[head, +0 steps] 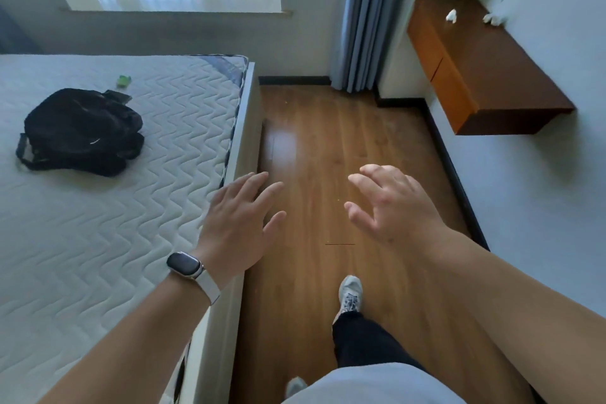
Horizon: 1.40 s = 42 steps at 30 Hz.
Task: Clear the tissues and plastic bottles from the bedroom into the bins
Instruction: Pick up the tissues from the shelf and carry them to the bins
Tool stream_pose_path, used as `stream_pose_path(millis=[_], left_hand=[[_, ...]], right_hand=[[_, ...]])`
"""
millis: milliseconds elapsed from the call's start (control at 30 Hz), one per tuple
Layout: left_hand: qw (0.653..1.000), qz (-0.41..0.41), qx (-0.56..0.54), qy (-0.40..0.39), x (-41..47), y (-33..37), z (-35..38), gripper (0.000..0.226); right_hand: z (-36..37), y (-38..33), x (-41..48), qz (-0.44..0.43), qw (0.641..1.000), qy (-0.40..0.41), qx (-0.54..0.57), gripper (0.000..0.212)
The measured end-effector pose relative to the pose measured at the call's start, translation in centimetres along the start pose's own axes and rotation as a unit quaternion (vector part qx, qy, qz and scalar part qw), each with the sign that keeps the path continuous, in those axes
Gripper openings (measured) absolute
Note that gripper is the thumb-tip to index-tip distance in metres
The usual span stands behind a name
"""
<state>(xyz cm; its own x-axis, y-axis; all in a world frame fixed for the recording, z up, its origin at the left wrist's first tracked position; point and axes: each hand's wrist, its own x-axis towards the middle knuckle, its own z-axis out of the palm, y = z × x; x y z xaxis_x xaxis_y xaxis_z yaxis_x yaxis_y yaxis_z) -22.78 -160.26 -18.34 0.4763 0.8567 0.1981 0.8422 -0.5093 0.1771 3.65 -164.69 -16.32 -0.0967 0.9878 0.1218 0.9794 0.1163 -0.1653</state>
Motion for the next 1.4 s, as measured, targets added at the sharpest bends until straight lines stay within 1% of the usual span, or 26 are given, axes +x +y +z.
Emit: stream_pose_path(millis=[267, 467, 600, 800, 967, 1100, 1233, 1400], left_hand=[[0.999, 0.006, 0.034, -0.021, 11.7, -1.1, 1.8, 0.049], [0.997, 0.033, 0.066, -0.022, 23.4, 0.7, 2.4, 0.049], [0.997, 0.044, 0.07, 0.0, 29.9, 2.5, 3.3, 0.047], [0.993, 0.09, 0.077, 0.011, 37.2, 4.1, 5.0, 0.045], [0.992, 0.113, 0.061, 0.011, 43.0, 4.9, 6.3, 0.044], [0.99, 0.133, 0.041, 0.012, 47.7, 4.7, 8.3, 0.044], [0.989, 0.146, 0.026, 0.003, 53.7, 3.8, 10.6, 0.045], [0.987, 0.163, -0.005, -0.004, 62.9, 1.9, 12.7, 0.044]], right_hand=[[1.9, 6.8, 11.2, -0.019, 0.999, 0.004, 0.027, 0.056], [0.7, 14.4, 18.8, -0.044, 0.998, 0.021, 0.029, 0.054], [-0.5, 19.3, 22.6, -0.044, 0.999, 0.022, 0.018, 0.053], [-1.6, 24.6, 25.2, -0.01, 0.999, 0.03, 0.02, 0.052], [-1.5, 28.4, 27.8, 0.019, 0.999, 0.039, 0.015, 0.049], [-1.1, 30.9, 30.5, 0.049, 0.998, 0.048, 0.013, 0.051], [-0.8, 34.1, 34.6, 0.09, 0.995, 0.033, 0.002, 0.053], [-1.1, 37.3, 41.9, 0.125, 0.992, 0.015, -0.015, 0.055]])
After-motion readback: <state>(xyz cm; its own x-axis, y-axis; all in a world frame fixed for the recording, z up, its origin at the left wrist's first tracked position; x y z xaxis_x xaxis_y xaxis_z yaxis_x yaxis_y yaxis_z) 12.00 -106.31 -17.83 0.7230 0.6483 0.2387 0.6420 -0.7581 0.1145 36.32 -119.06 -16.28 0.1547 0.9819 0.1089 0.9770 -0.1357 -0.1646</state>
